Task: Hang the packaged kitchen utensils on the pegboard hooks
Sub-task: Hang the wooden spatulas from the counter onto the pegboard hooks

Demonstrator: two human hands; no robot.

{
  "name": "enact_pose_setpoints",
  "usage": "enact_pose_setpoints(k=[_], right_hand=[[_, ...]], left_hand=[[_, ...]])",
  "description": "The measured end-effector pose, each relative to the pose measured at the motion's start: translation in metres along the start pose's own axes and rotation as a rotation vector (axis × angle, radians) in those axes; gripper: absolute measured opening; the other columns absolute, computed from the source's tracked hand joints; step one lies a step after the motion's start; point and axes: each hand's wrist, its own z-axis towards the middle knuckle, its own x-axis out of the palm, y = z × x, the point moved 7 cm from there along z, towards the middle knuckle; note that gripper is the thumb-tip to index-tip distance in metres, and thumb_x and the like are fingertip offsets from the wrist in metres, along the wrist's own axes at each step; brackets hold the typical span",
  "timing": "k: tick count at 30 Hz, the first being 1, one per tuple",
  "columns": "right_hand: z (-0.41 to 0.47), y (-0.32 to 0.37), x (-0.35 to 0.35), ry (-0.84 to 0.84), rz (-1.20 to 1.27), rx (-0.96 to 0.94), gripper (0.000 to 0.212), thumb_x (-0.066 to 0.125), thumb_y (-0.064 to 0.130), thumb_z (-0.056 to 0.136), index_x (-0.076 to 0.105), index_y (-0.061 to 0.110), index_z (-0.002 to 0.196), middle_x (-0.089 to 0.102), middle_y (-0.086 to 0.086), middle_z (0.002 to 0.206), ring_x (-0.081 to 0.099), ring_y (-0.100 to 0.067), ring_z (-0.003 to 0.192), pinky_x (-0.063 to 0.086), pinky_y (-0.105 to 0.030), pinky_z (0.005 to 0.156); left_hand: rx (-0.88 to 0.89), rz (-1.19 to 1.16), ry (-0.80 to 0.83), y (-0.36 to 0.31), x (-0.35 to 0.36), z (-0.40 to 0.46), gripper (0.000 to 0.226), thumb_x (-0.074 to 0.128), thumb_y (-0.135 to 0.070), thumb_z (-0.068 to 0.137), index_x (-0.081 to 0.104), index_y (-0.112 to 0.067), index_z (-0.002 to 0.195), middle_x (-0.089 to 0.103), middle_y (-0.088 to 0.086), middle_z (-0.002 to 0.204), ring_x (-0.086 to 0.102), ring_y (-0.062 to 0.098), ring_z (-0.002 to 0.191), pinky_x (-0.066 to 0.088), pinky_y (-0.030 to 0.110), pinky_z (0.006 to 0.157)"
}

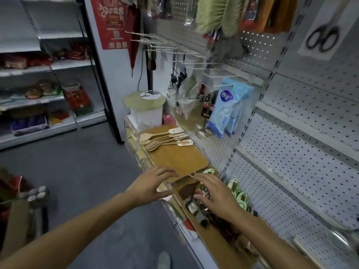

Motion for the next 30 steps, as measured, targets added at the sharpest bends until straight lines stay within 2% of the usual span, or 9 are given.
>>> enact_pose_setpoints(k=[4, 9, 20, 25, 30], right_hand=[[0.069, -0.019, 0.021, 0.049, 0.034, 0.029, 0.059, 0.046, 0.06, 0.093, 0.035, 0.036, 0.146, 0.036, 0.018, 0.15, 0.026, 0.004, 0.133, 0.028, -0.031, 0.114], [0.148, -0.043, 0.051, 0.14, 0.099, 0.091, 0.062, 0.048, 0.059, 0.092, 0.034, 0.035, 0.147, 0.034, 0.015, 0.153, 0.03, -0.006, 0.139, 0.025, -0.034, 0.115], [0.293, -0.089, 0.133, 0.219, 0.15, 0.213, 0.054, 0.06, 0.046, 0.092, 0.047, 0.023, 0.139, 0.05, 0.007, 0.141, 0.042, -0.012, 0.13, 0.029, -0.018, 0.098], [0.363, -0.124, 0.201, 0.227, 0.162, 0.348, 0.051, 0.064, 0.04, 0.091, 0.05, 0.021, 0.137, 0.053, 0.003, 0.138, 0.049, -0.018, 0.124, 0.041, -0.029, 0.099], [0.437, -0.166, 0.278, 0.18, 0.235, 0.561, 0.048, 0.067, 0.037, 0.09, 0.054, 0.018, 0.133, 0.058, 0.0, 0.131, 0.058, -0.019, 0.114, 0.05, -0.038, 0.093]], left_hand=[[-0.04, 0.007, 0.024, 0.068, 0.0, 0.036, 0.054, 0.053, -0.062, 0.094, 0.047, -0.038, 0.141, 0.046, -0.016, 0.145, 0.042, 0.004, 0.134, 0.036, 0.023, 0.109], [-0.087, 0.001, 0.056, 0.142, 0.0, 0.077, 0.051, 0.053, -0.063, 0.094, 0.049, -0.038, 0.139, 0.049, -0.016, 0.141, 0.046, 0.005, 0.131, 0.043, 0.029, 0.106], [-0.164, -0.055, 0.204, 0.31, 0.055, 0.145, 0.05, 0.055, -0.059, 0.094, 0.052, -0.035, 0.137, 0.051, -0.011, 0.141, 0.051, 0.013, 0.128, 0.048, 0.036, 0.101], [-0.137, -0.072, 0.245, 0.403, 0.102, 0.192, 0.048, 0.062, -0.048, 0.094, 0.055, -0.027, 0.136, 0.055, -0.004, 0.138, 0.054, 0.021, 0.124, 0.048, 0.041, 0.099], [-0.254, -0.183, 0.298, 0.505, 0.178, 0.227, 0.045, 0.064, -0.039, 0.092, 0.054, -0.027, 0.134, 0.053, -0.002, 0.135, 0.058, 0.027, 0.117, 0.053, 0.046, 0.088]])
